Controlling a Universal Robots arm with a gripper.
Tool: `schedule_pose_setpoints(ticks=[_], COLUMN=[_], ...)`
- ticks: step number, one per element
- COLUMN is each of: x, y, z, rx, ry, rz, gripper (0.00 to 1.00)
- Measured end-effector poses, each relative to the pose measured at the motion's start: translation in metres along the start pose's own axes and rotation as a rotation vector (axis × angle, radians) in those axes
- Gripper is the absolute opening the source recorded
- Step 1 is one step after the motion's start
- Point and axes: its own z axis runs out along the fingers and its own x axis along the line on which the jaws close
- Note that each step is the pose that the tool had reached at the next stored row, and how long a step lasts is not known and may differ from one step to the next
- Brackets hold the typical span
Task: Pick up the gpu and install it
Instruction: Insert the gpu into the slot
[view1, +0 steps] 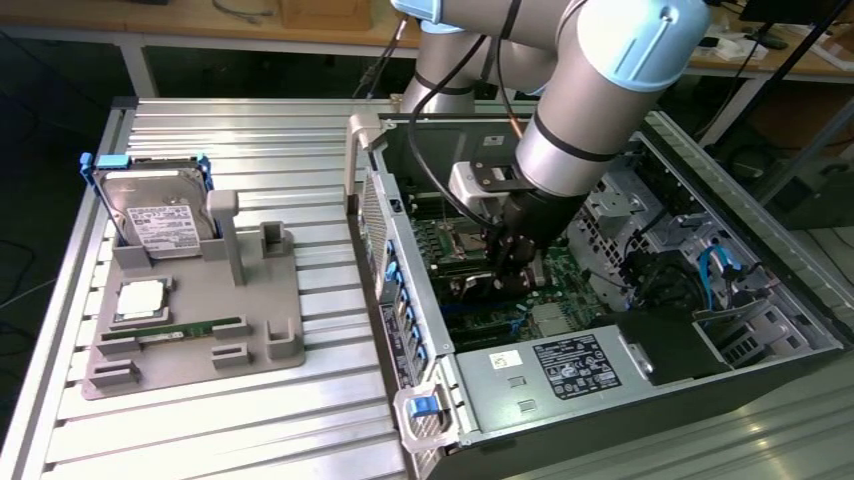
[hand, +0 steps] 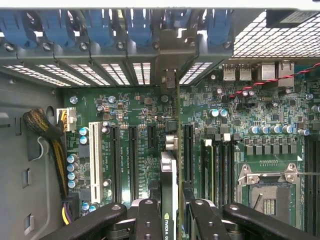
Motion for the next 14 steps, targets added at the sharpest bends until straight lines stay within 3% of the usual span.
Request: schedule_pose_setpoints(ticks=[14], x=[0.0001], y=[-0.0001], z=[0.0023], rx=[0.0], ry=[0.0], rz=[0.0], gripper=[0.27])
